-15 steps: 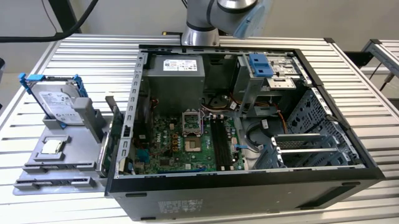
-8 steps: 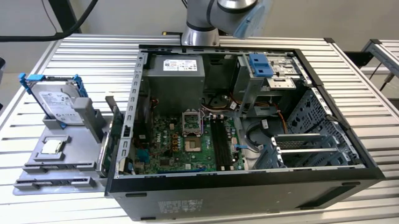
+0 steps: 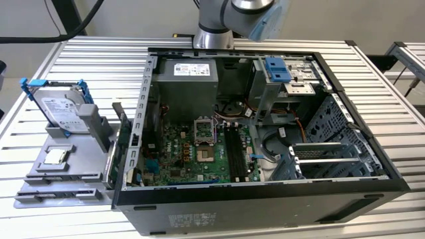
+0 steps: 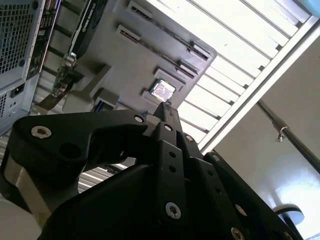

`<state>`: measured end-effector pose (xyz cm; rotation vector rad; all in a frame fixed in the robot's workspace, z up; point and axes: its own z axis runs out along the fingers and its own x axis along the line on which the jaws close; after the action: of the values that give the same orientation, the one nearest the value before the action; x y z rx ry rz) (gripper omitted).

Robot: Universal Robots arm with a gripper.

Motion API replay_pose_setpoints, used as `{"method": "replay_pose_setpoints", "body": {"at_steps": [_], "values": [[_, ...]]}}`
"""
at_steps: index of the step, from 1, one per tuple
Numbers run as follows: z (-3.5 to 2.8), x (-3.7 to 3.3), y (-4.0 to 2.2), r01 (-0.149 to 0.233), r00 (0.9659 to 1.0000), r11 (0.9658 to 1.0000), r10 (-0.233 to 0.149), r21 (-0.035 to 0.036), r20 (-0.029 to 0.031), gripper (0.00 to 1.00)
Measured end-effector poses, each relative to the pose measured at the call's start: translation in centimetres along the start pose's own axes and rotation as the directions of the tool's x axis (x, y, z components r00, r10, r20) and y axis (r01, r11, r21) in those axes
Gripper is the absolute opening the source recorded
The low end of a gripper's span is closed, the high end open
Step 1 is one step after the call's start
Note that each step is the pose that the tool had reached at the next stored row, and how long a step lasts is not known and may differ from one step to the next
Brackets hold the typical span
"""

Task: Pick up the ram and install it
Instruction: 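Reach for the ram, then pick up the ram and move it above insertion slot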

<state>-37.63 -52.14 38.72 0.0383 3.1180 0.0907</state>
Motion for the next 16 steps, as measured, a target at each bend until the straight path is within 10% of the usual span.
{"method": "replay_pose_setpoints", "body": {"at_steps": [16], "values": [[0.0, -0.01, 0.0, 0.029, 0.9996, 0.9996, -0.029, -0.0006, -0.0017, 0.0]]}}
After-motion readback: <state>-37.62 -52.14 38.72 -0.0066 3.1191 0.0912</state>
